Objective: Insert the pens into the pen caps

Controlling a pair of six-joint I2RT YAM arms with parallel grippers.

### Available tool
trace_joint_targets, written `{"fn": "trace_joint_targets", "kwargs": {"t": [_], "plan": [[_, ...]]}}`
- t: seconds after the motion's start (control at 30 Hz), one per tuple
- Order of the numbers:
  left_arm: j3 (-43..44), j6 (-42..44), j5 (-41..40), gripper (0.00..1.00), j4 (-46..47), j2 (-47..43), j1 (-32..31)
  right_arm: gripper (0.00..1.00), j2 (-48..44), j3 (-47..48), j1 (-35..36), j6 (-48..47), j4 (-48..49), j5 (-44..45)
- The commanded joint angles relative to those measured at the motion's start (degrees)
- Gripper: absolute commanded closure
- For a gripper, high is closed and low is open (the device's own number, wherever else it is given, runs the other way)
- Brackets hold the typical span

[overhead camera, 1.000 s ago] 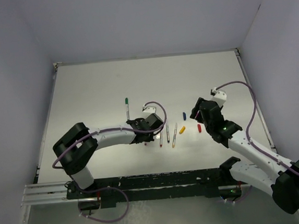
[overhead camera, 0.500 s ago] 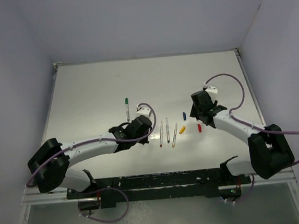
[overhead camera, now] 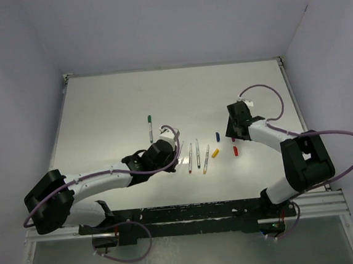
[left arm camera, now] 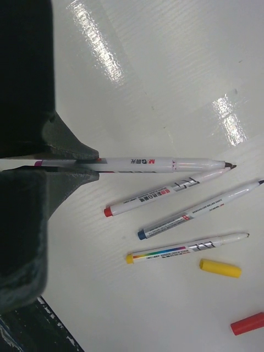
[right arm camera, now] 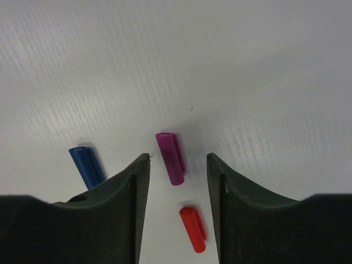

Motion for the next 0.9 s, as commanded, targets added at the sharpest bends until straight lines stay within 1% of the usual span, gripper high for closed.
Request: {"fn": "trace_joint_targets", "kwargs": {"t": [0.0, 0.37, 0.67, 0.73, 0.83, 0.87], "plan": [[0.30, 1.62, 1.40, 1.00, 4.12, -0.66, -0.07, 0.52, 1.81, 2.97, -0.56, -0.57, -1.06, -2.49], [0.66, 1.27, 1.59, 1.00, 4.22, 0.13, -0.10, 0.54, 5.47, 3.64, -0.64, 0.05, -0.80, -4.76], [1.09, 1.05, 0.82, 1.00, 2.50, 0.45, -0.10, 0.75, 7.97, 3.43, -0.64, 1.53, -1.74, -6.14], [1.02, 1.09, 0.65, 1.00, 2.45, 0.25, -0.11, 0.82, 7.88, 3.04, -0.64, 1.69, -1.75, -6.70], [1.11, 1.22, 0.22, 1.00, 2.33, 0.20, -0.09, 0.98, 8.11, 2.83, -0.64, 1.77, -1.61, -7.26], [1.10, 1.22, 0.09, 1.00, 2.28, 0.24, -0.11, 1.00, 8.21, 2.82, -0.64, 1.86, -1.58, -7.45]]}}
